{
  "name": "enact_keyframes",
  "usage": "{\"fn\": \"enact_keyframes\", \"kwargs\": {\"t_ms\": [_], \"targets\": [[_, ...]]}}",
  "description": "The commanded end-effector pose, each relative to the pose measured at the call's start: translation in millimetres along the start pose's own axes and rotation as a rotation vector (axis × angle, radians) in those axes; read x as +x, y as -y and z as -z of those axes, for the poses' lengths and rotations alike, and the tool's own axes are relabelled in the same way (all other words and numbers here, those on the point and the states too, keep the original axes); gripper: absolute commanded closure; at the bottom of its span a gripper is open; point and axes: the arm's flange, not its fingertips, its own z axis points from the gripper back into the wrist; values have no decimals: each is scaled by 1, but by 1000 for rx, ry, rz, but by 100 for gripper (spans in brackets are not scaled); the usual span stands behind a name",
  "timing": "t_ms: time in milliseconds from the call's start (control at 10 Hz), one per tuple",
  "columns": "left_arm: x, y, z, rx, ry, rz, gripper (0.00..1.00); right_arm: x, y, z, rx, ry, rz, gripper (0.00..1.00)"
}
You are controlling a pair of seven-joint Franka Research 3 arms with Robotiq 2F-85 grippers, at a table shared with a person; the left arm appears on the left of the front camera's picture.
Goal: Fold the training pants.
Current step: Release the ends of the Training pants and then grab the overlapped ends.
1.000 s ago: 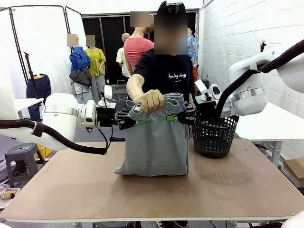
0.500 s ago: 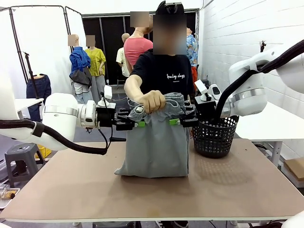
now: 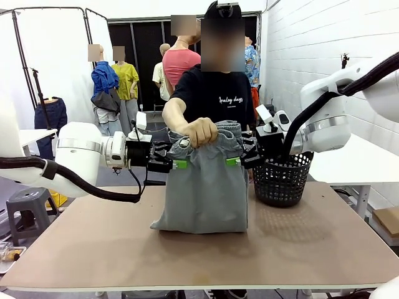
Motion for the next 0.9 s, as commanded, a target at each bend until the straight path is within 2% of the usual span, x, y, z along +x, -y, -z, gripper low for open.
{"fn": "enact_keyframes", "kwargs": {"t_ms": [0,800], "targets": [[-1,2,-5,-6,29,-19,0,-1,1,-1,11,6,22,0],[-9,10,-25,136,-7,-1,0,-5,-12,-23,-97,-55,-25,0]]}}
